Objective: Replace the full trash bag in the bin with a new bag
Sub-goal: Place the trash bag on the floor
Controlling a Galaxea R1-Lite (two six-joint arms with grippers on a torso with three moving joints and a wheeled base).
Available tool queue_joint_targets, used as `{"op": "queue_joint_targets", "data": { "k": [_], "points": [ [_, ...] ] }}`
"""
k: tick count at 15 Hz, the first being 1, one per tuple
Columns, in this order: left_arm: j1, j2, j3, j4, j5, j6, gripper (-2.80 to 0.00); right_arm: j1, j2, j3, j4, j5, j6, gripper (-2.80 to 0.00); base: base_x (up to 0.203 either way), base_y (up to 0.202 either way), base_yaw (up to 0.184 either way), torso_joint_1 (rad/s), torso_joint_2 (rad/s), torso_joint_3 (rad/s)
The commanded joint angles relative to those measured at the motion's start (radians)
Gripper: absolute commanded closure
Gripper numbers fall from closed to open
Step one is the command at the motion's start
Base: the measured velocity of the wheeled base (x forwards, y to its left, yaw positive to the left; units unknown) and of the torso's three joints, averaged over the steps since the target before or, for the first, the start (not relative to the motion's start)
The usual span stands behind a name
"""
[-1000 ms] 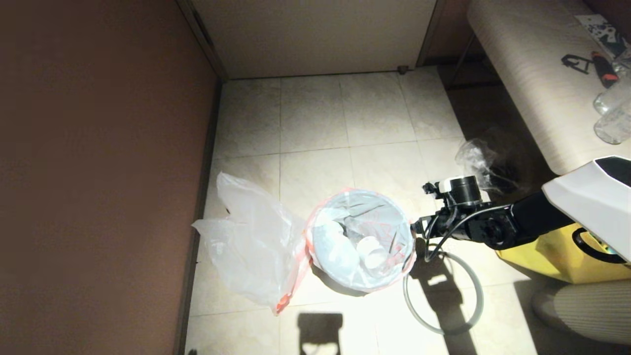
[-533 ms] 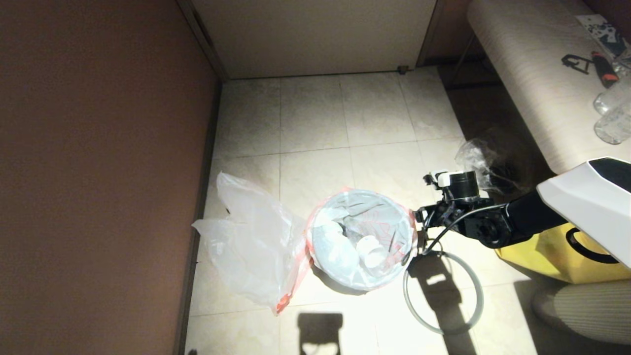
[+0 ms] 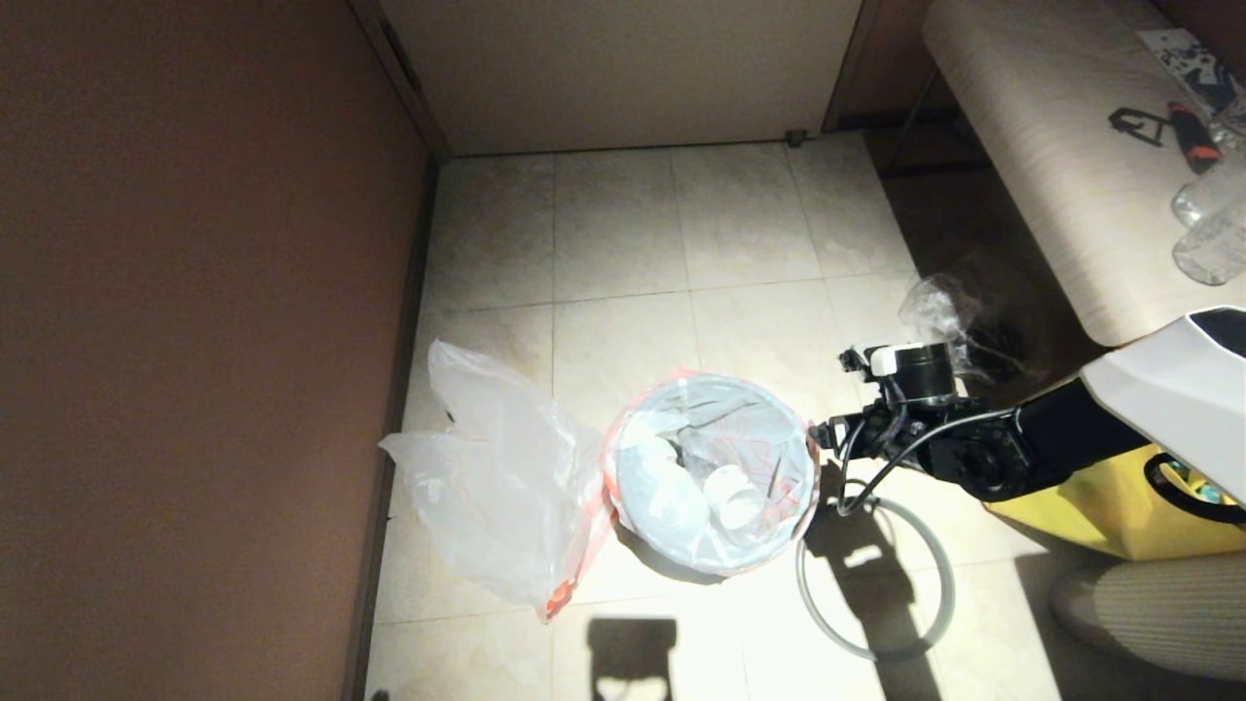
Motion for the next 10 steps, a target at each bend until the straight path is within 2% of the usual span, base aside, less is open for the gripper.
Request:
{"op": "queue_joint_targets", "data": {
  "k": [1, 10],
  "points": [
    [0.000, 0.001, 0.000, 0.000, 0.000, 0.000, 0.00, -0.001, -0.011, 0.013, -0.003, 0.000, 0.000, -2.80, 0.000, 0.000, 0.000, 0.000, 0.00, 0.000],
    [0.000, 0.001, 0.000, 0.000, 0.000, 0.001, 0.00, -0.001, 0.044, -0.001, -0.006, 0.021, 0.001, -2.80, 0.000, 0.000, 0.000, 0.000, 0.00, 0.000]
  ]
}}
